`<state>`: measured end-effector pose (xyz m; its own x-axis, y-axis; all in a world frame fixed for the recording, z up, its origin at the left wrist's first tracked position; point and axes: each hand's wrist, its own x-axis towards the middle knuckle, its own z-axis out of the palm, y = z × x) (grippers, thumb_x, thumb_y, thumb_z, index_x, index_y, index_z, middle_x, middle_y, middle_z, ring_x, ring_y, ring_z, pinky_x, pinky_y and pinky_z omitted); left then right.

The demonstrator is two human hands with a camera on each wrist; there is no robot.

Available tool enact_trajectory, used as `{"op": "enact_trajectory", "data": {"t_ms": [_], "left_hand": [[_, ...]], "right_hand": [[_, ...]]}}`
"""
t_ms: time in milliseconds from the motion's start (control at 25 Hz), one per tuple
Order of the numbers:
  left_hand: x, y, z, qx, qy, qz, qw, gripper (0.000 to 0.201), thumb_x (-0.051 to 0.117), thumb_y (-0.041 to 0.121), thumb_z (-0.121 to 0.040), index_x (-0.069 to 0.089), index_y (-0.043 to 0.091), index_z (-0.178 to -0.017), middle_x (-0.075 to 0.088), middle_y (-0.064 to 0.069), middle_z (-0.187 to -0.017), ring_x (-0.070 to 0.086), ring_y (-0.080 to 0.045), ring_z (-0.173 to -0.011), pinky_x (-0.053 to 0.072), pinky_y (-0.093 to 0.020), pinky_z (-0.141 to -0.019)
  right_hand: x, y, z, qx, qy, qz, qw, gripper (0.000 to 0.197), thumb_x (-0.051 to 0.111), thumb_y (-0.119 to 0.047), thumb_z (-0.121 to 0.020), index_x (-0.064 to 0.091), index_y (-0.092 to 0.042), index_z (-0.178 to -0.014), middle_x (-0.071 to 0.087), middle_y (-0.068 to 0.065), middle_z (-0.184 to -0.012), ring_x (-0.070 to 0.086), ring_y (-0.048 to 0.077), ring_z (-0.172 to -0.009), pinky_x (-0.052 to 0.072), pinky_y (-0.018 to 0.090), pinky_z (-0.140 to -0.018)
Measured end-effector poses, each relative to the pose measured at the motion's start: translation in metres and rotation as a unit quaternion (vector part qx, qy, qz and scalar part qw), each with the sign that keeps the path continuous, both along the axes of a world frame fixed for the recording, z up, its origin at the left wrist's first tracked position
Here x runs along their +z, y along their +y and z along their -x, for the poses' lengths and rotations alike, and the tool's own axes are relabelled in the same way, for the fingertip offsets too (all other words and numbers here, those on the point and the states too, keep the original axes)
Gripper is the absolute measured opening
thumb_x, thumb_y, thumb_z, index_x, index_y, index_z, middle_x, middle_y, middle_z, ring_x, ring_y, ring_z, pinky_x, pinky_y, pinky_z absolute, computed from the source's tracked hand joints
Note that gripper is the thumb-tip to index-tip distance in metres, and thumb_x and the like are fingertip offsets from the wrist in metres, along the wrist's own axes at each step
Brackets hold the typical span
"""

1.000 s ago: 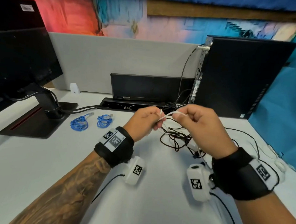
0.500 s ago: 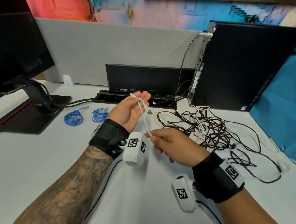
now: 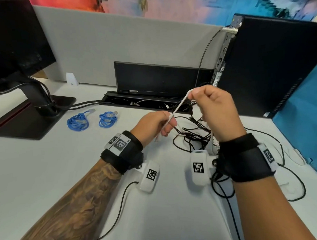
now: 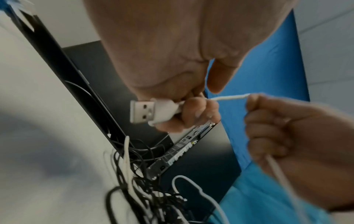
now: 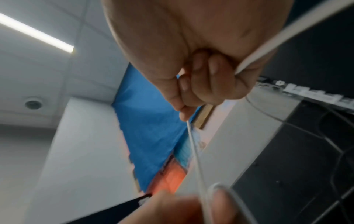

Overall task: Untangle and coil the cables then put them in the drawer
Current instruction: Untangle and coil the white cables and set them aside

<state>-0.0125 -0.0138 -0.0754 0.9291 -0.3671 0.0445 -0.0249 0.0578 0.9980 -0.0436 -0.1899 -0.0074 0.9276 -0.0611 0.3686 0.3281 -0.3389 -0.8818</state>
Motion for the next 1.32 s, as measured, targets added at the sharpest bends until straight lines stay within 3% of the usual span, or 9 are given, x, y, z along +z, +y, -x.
{"op": "enact_trajectory", "data": {"t_ms": [240, 360, 480, 600, 680, 760, 840, 1040, 1320], "left_hand": [[0.019, 0.028, 0.01, -0.114, 0.126, 0.297, 0.94, 0.019, 0.039, 0.014, -0.093, 0.057, 0.009, -0.092, 0.042, 0.002, -0.069, 0.042, -0.011, -0.059, 0.042, -0.026, -0.062], [0.02, 0.032, 0.004, 0.019, 0.114, 0.398, 0.91, 0.023, 0.04, 0.014, -0.104, 0.061, 0.005, -0.108, 0.065, 0.0, -0.082, 0.064, -0.011, -0.071, 0.054, -0.026, -0.07], [0.016, 0.034, 0.0, 0.149, 0.087, 0.407, 0.897, 0.021, 0.043, 0.01, -0.104, 0.06, 0.003, -0.114, 0.076, -0.008, -0.096, 0.073, -0.017, -0.091, 0.058, -0.028, -0.079], [0.016, 0.038, -0.002, 0.235, 0.026, 0.319, 0.918, 0.018, 0.049, 0.007, -0.101, 0.064, 0.005, -0.111, 0.076, -0.01, -0.097, 0.074, -0.02, -0.093, 0.058, -0.03, -0.083], [0.014, 0.039, 0.001, 0.286, -0.107, 0.131, 0.943, 0.017, 0.054, 0.004, -0.098, 0.07, 0.008, -0.105, 0.075, -0.01, -0.095, 0.074, -0.021, -0.089, 0.059, -0.031, -0.084], [0.012, 0.035, 0.005, 0.247, -0.22, -0.043, 0.943, 0.018, 0.057, 0.004, -0.096, 0.074, 0.011, -0.097, 0.075, -0.004, -0.091, 0.073, -0.02, -0.083, 0.059, -0.037, -0.083], [0.012, 0.028, 0.008, 0.145, -0.203, -0.091, 0.964, 0.024, 0.051, 0.01, -0.1, 0.074, 0.008, -0.093, 0.072, -0.002, -0.081, 0.068, -0.021, -0.074, 0.058, -0.038, -0.079], [0.022, 0.024, 0.017, -0.063, 0.021, 0.124, 0.99, 0.034, 0.033, 0.009, -0.1, 0.065, 0.002, -0.092, 0.049, -0.003, -0.069, 0.046, -0.016, -0.062, 0.043, -0.029, -0.065], [0.023, 0.033, 0.01, 0.103, 0.105, 0.461, 0.875, 0.03, 0.041, 0.014, -0.104, 0.069, 0.004, -0.104, 0.076, -0.008, -0.096, 0.073, -0.016, -0.09, 0.059, -0.031, -0.087]], "right_hand": [[-0.033, 0.0, -0.029, 0.031, 0.1, 0.04, 0.994, 0.02, 0.058, -0.022, -0.1, 0.076, -0.019, -0.093, 0.054, -0.024, -0.051, 0.05, -0.005, -0.047, 0.032, 0.007, -0.051], [-0.042, 0.016, -0.02, 0.158, 0.193, 0.105, 0.963, 0.024, 0.055, -0.03, -0.1, 0.079, -0.028, -0.097, 0.048, -0.006, -0.064, 0.039, 0.009, -0.055, 0.028, 0.021, -0.05], [-0.041, 0.033, -0.003, 0.243, 0.204, 0.191, 0.929, 0.026, 0.056, -0.036, -0.102, 0.079, -0.025, -0.103, 0.053, -0.01, -0.06, 0.044, 0.003, -0.052, 0.036, 0.015, -0.051], [-0.03, 0.04, 0.015, 0.263, 0.164, 0.171, 0.935, 0.027, 0.056, -0.032, -0.102, 0.077, -0.014, -0.104, 0.052, -0.013, -0.056, 0.044, 0.0, -0.051, 0.036, 0.01, -0.053], [-0.018, 0.036, 0.024, 0.252, 0.142, 0.115, 0.95, 0.022, 0.057, -0.023, -0.102, 0.076, -0.013, -0.105, 0.054, -0.02, -0.053, 0.049, -0.003, -0.05, 0.037, 0.006, -0.052], [-0.004, 0.03, 0.026, 0.226, 0.087, 0.075, 0.967, 0.02, 0.057, -0.015, -0.101, 0.075, -0.008, -0.104, 0.057, -0.026, -0.054, 0.055, -0.008, -0.053, 0.039, 0.005, -0.052], [0.003, 0.022, 0.017, 0.168, 0.019, 0.07, 0.983, 0.02, 0.055, -0.011, -0.102, 0.075, -0.007, -0.098, 0.061, -0.027, -0.059, 0.057, -0.01, -0.056, 0.04, 0.004, -0.053], [-0.021, 0.01, -0.02, 0.048, 0.014, 0.06, 0.997, 0.017, 0.062, -0.025, -0.099, 0.075, -0.021, -0.088, 0.064, -0.017, -0.072, 0.053, -0.004, -0.058, 0.038, 0.011, -0.057], [-0.036, 0.029, 0.0, 0.241, 0.201, 0.118, 0.942, 0.024, 0.054, -0.031, -0.104, 0.076, -0.021, -0.107, 0.055, -0.003, -0.065, 0.044, 0.009, -0.053, 0.042, 0.028, -0.049]]}}
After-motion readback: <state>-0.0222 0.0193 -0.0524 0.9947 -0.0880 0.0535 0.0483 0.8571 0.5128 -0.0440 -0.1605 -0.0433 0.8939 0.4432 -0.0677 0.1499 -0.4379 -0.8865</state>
